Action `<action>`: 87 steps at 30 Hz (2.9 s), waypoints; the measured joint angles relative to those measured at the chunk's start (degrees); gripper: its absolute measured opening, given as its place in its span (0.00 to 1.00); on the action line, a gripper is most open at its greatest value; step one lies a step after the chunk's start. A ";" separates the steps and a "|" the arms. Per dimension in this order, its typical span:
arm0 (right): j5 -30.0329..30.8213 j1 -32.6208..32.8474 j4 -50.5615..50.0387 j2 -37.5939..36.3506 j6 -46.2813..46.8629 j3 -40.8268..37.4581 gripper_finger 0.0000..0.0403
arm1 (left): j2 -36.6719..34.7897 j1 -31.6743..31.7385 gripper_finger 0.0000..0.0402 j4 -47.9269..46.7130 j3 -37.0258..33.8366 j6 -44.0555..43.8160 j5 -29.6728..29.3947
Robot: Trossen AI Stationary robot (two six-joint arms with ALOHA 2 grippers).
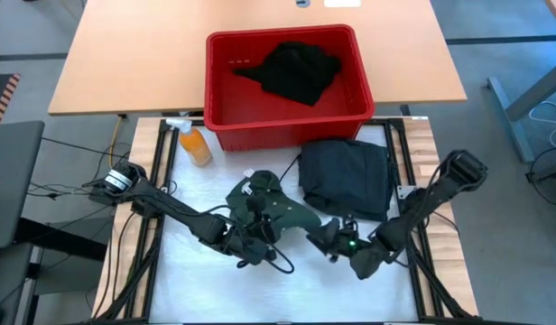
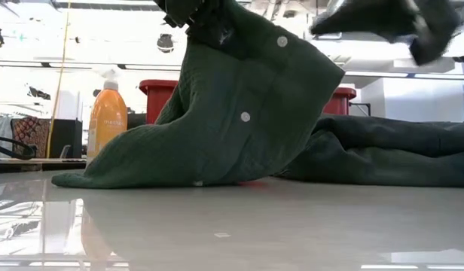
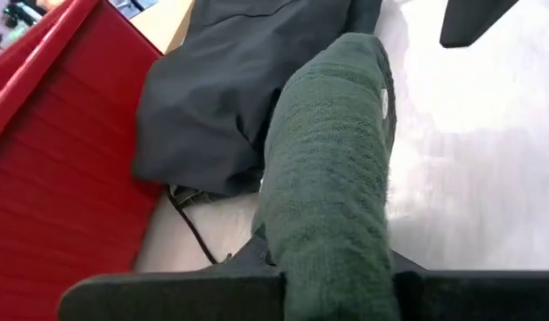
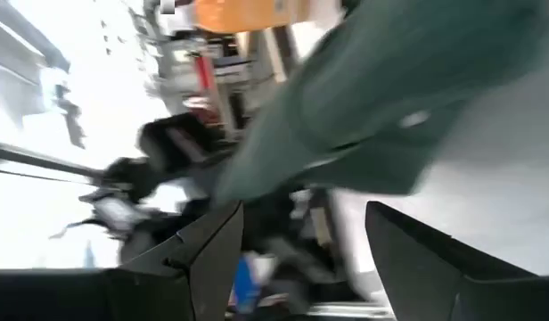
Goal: Fold laundry
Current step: Stack the green shirt on top of the black shorts on the table
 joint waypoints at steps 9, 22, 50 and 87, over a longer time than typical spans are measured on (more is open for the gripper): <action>1.85 -3.69 9.89 2.38 -1.06 0.07 0.66 | 0.01 0.01 0.01 0.39 -0.02 1.92 -1.48; -4.64 -7.86 9.92 2.40 1.76 0.07 0.66 | 0.01 -0.23 0.01 7.09 -0.02 14.58 -1.61; -1.33 -4.26 11.33 0.70 -24.55 1.73 0.66 | 0.01 1.27 0.01 1.23 -0.02 12.75 -1.98; -34.16 -4.93 -30.52 -43.78 -71.46 1.77 0.66 | -11.62 14.81 0.01 17.80 0.06 -24.34 -17.96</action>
